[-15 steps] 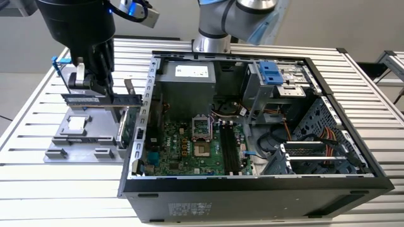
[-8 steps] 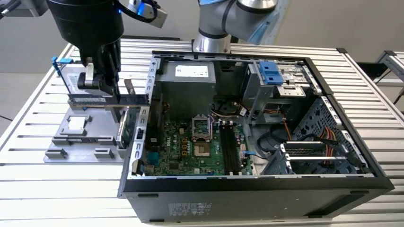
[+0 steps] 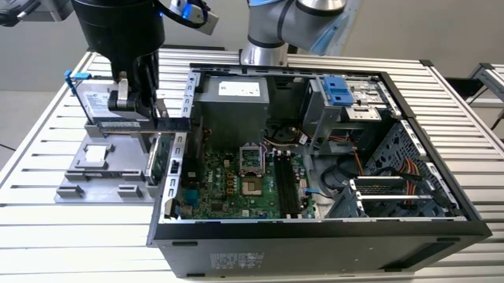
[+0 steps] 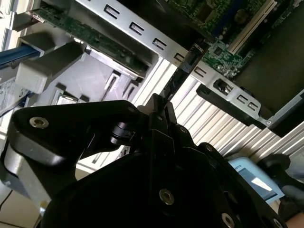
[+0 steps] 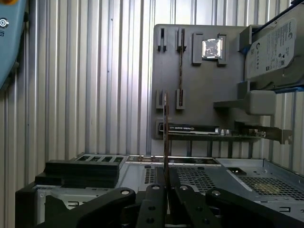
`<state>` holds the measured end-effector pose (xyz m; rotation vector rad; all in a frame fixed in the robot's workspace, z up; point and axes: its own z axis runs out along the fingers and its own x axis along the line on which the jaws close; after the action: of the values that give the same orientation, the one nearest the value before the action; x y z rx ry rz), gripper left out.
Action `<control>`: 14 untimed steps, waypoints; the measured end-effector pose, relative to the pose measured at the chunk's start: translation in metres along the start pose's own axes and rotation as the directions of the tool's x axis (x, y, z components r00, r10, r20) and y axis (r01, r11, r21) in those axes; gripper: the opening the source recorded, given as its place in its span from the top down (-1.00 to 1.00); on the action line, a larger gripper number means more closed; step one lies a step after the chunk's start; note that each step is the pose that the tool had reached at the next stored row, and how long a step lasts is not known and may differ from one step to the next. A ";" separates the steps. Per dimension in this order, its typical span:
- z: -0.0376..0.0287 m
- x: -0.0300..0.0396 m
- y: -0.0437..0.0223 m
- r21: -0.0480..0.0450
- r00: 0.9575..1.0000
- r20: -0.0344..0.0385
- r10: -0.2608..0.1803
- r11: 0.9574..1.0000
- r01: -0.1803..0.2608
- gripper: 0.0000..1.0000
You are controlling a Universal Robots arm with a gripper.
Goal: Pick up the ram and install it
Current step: 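Pick up the ram and move it above insertion slot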
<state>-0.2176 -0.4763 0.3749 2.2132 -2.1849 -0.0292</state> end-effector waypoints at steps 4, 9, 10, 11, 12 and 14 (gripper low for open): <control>-0.0001 0.0001 -0.0046 0.000 1.000 0.000 0.004 1.000 -0.004 1.00; -0.0002 0.0001 -0.0065 0.000 1.000 0.000 0.005 1.000 -0.005 1.00; -0.0002 0.0001 -0.0066 0.000 1.000 0.000 0.005 1.000 -0.005 1.00; -0.0002 0.0001 -0.0066 0.000 1.000 0.000 0.005 1.000 -0.005 1.00; -0.0003 0.0001 -0.0066 0.000 1.000 0.000 0.005 1.000 -0.005 1.00; -0.0002 0.0001 -0.0072 0.000 1.000 0.000 0.005 1.000 -0.005 1.00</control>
<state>-0.2104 -0.4762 0.3748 2.2080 -2.1897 -0.0298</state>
